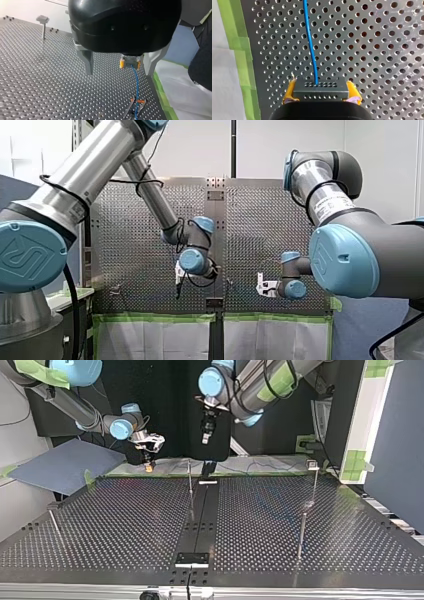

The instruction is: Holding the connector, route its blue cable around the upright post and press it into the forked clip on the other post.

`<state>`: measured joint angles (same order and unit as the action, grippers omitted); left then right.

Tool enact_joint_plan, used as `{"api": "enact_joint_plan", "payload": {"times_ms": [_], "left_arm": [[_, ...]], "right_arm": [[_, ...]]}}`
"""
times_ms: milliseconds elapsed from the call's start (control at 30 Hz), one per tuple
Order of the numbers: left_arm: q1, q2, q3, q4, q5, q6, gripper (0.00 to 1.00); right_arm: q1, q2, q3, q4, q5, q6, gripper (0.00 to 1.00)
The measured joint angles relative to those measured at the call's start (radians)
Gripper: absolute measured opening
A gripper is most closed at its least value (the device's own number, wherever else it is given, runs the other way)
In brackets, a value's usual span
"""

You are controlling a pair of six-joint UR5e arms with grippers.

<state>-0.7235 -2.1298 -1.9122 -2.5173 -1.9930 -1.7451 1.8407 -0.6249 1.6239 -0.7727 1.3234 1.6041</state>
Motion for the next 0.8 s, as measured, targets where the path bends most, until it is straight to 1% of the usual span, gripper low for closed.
{"api": "enact_joint_plan", "payload": {"times_ms": [200,367,600,800], "left_arm": [[-0.001,0.051,-0.051,0.002,0.0,-0.004,0.99],[-0.001,0.094,-0.095,0.002,0.0,-0.022,0.99],[0.001,0.152,-0.152,0.003,0.0,-0.032,0.99],[0.003,0.205,-0.205,0.004,0.0,-0.06,0.99]], "right_arm": [[0.001,0.0,0.0,0.002,0.0,0.003,0.0],[0.003,0.0,0.0,0.0,0.001,0.007,0.0],[0.003,0.0,0.0,-0.002,0.001,0.014,0.0],[0.003,0.001,0.0,-0.003,0.001,0.025,0.0]]}}
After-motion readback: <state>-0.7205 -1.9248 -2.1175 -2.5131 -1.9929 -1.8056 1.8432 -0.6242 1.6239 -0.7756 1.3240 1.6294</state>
